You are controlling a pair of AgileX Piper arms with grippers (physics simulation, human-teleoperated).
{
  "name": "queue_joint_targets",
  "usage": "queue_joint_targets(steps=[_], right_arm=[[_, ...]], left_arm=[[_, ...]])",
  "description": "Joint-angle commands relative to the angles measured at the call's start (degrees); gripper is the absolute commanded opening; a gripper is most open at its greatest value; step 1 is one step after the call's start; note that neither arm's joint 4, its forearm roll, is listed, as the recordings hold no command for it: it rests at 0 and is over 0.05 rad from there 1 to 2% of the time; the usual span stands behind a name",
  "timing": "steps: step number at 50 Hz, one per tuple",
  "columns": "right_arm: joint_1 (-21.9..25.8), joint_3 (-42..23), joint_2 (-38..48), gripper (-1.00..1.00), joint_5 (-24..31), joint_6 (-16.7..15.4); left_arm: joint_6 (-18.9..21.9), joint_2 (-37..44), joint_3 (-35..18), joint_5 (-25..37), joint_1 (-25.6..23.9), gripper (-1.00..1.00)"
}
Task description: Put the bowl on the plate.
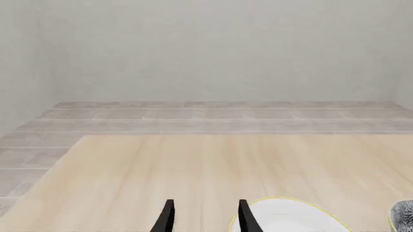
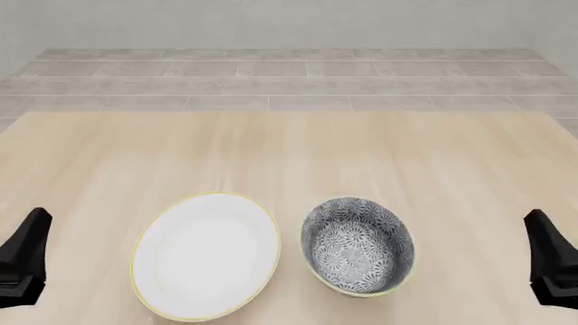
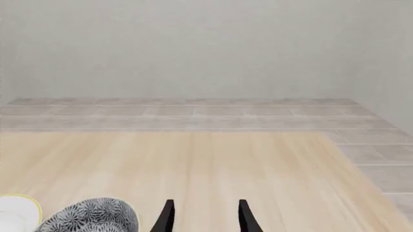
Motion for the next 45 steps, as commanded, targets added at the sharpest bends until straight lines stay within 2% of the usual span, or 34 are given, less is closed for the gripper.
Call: queue_joint_targets(steps=[1,18,29,45], right_arm=[[0.1,-0.3,-0.2,1.0,-0.1,0.0],[1.1,-0.1,-0.3,1.0,-0.2,-0.5],[1.8,0.1,1.5,1.0,-0.8,0.5],[5.2,0.0,2.4,1.0,-0.5,-0.7]], left_arm=[[0.0,0.3,0.3,-0.2,0.1,1.0],[0.4,0.4,0.2,-0.3,0.2,1.0],[1.3,0.5,0.3,-0.7,-0.3,1.0],[1.3,0.1,0.4,-0.7,-1.0,1.0]])
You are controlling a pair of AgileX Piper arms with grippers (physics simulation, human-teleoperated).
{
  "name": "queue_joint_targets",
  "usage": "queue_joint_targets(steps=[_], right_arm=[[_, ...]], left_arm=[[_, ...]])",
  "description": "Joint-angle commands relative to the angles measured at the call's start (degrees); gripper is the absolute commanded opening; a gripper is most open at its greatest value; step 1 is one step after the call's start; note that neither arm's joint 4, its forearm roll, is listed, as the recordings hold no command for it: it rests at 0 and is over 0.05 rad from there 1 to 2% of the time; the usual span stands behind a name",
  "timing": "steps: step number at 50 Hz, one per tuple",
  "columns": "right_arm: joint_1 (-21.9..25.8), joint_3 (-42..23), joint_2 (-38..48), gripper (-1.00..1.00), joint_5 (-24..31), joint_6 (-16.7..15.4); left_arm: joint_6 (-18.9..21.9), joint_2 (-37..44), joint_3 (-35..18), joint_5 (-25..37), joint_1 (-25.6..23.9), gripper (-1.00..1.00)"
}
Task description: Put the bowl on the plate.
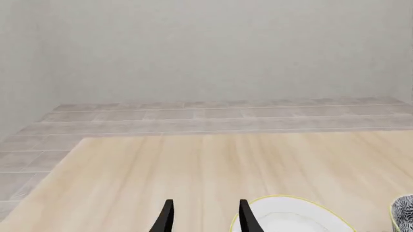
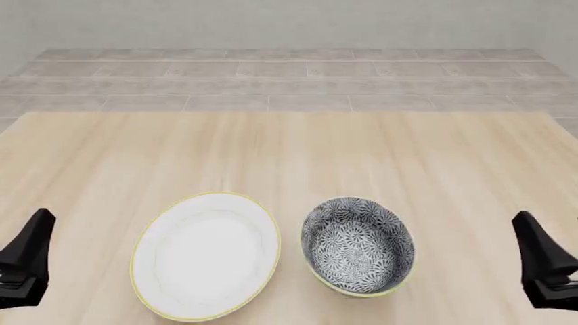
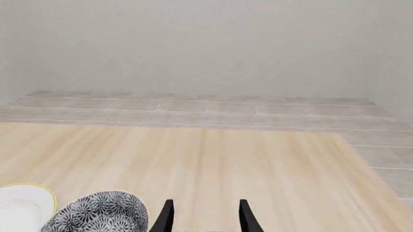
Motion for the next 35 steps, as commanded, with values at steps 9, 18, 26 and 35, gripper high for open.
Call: queue_joint_targets(steps=[9,18,26,35], right_arm=[[2.8,0.0,1.7,1.0,-0.2,-0.6],[4.0,0.0,2.7,1.0,-0.5,-0.7],[4.1,0.0,0.1,1.0,1.0,-1.4],[4.2,0.0,-0.2,1.0,0.6,-1.8]], left_arm=[[0.2,-0.4,0.1,0.2,-0.8,1.0],[0.2,-0.5,0.1,0.3,-0.8,1.0],[0.3,-0.5,0.1,0.2,-1.0,1.0],[0.3,-0.6,0.1,0.1,-1.0,1.0]])
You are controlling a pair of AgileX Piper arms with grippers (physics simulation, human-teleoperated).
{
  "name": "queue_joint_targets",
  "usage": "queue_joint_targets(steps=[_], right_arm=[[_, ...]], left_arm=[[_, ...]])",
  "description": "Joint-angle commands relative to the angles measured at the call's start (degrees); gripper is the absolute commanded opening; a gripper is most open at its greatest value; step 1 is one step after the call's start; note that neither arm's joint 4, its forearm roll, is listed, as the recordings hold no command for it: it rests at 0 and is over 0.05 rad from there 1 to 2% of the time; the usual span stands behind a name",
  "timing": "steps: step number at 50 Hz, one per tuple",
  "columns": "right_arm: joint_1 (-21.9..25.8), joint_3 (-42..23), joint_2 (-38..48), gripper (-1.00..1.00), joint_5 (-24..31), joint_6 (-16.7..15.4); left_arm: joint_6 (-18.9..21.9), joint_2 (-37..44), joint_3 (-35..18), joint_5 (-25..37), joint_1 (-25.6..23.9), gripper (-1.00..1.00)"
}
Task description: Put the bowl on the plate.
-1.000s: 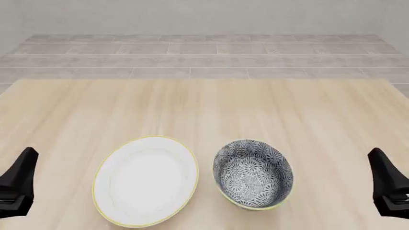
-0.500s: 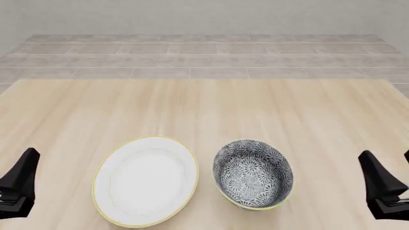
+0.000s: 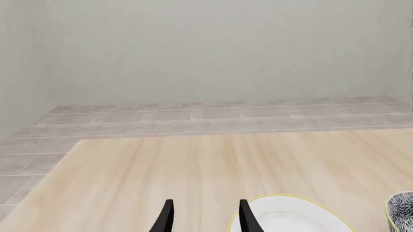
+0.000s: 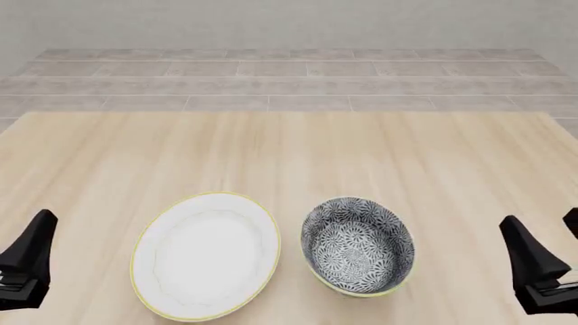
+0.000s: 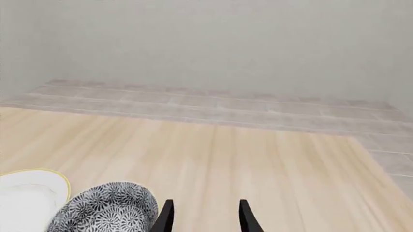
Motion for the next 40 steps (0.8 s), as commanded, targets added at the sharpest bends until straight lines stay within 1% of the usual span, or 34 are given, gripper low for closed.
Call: queue_joint_targets(steps=[1,4,5,6,9,10,19,20,23,25,26,28,32,34,40], right_arm=[[0.3,0.0,-1.2,1.0,0.4,-0.6],[0.1,0.0,-1.9,1.0,0.5,-0.7],[1.2,-11.4,9.6,1.0,1.9,-2.1],[1.4,-20.1,14.0,1.0,3.5,-2.3],[1.6,-20.8,14.2,1.0,3.9,-2.5],[2.8,-20.9,13.6,1.0,3.7,-3.1],[3.2,-21.7,13.6,1.0,3.9,-3.5],[1.9,-22.9,16.2,1.0,3.9,-3.1],[2.1,-23.5,16.9,1.0,3.8,-3.3],[2.3,-23.7,18.3,1.0,2.8,-1.7],[3.0,-24.2,18.0,1.0,3.0,-3.5],[2.8,-26.2,20.4,1.0,4.5,-1.9],[4.2,-27.6,22.4,1.0,5.2,-1.7],[4.2,-28.6,25.2,1.0,5.3,-1.1],[5.4,-29.7,27.7,1.0,4.8,-0.6]], left_arm=[[0.0,0.0,0.0,-0.1,-0.1,1.0],[0.0,0.0,0.0,-0.2,-0.1,1.0],[0.0,0.0,0.0,-0.2,-0.1,1.0],[0.0,-0.1,0.0,-0.2,-0.1,1.0],[-0.1,-0.1,0.0,-0.3,-0.1,1.0],[-0.2,-0.1,0.0,-0.3,0.0,1.0],[-0.2,-0.1,0.0,-0.5,-0.1,1.0],[-0.2,-0.1,0.0,-0.4,-0.1,1.0],[-0.2,-0.1,0.0,-0.5,-0.1,1.0],[-0.2,-0.1,0.0,-0.5,-0.1,1.0],[-0.2,-0.1,0.0,-0.6,-0.1,1.0],[-0.2,-0.1,0.0,-0.6,-0.1,1.0],[-0.2,-0.1,0.0,-0.6,-0.1,1.0],[-0.2,-0.1,0.0,-0.6,-0.1,1.0],[-0.2,-0.1,0.0,-0.7,-0.1,1.0]])
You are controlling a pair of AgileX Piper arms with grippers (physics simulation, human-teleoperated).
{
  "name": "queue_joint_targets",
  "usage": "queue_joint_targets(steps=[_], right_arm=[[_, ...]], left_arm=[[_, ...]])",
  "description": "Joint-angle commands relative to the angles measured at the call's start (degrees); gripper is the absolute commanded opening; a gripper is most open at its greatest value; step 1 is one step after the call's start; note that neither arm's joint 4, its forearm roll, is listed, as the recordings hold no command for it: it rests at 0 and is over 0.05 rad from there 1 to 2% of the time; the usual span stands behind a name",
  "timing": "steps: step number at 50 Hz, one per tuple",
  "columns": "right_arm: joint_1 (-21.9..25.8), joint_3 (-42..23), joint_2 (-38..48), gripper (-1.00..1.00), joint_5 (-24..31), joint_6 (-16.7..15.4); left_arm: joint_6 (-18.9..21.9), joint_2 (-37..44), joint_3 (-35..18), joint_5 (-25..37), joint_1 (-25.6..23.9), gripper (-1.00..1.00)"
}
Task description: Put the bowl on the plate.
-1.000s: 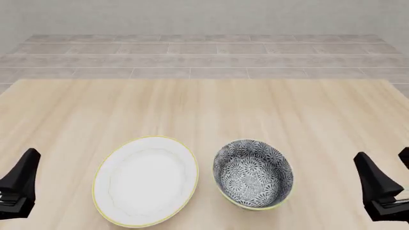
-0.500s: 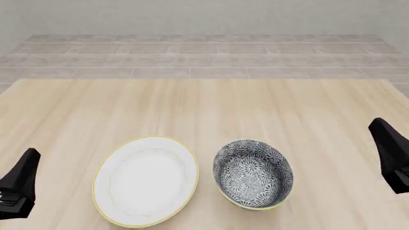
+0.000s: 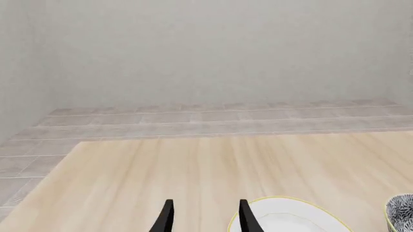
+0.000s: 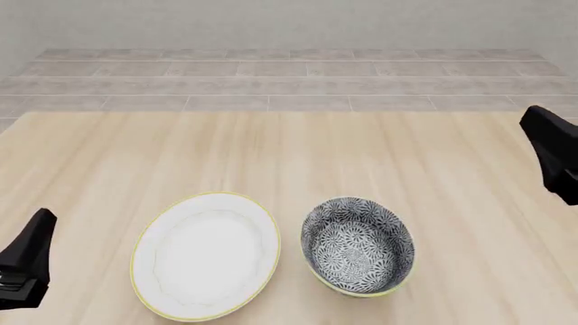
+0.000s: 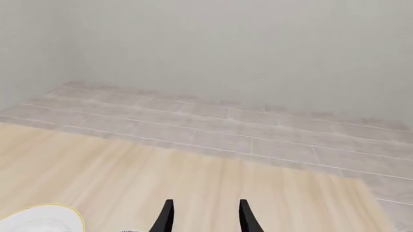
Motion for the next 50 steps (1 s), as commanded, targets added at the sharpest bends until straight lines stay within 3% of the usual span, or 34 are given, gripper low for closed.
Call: queue_joint_targets(steps=[1,5,7,10,16,50], right_arm=[[1.9,-4.0,6.8,1.0,0.3,1.2],[2.9,-4.4,8.7,1.0,0.0,0.8],[3.7,-4.0,9.7,1.0,-0.5,2.7],[3.7,-4.5,10.7,1.0,-0.6,2.3],[5.5,-5.6,14.6,1.0,0.2,4.5],[7.6,-6.6,24.8,1.0,-0.6,-0.5]], left_arm=[[0.0,0.0,0.0,-0.1,0.0,1.0],[-0.1,0.0,0.0,-0.2,0.1,1.0],[-0.1,0.0,0.0,-0.2,0.1,1.0],[-0.1,0.0,0.0,-0.3,0.2,1.0],[-0.2,0.0,0.0,-0.4,0.4,1.0],[-0.8,0.0,-0.2,-0.8,0.4,1.0]])
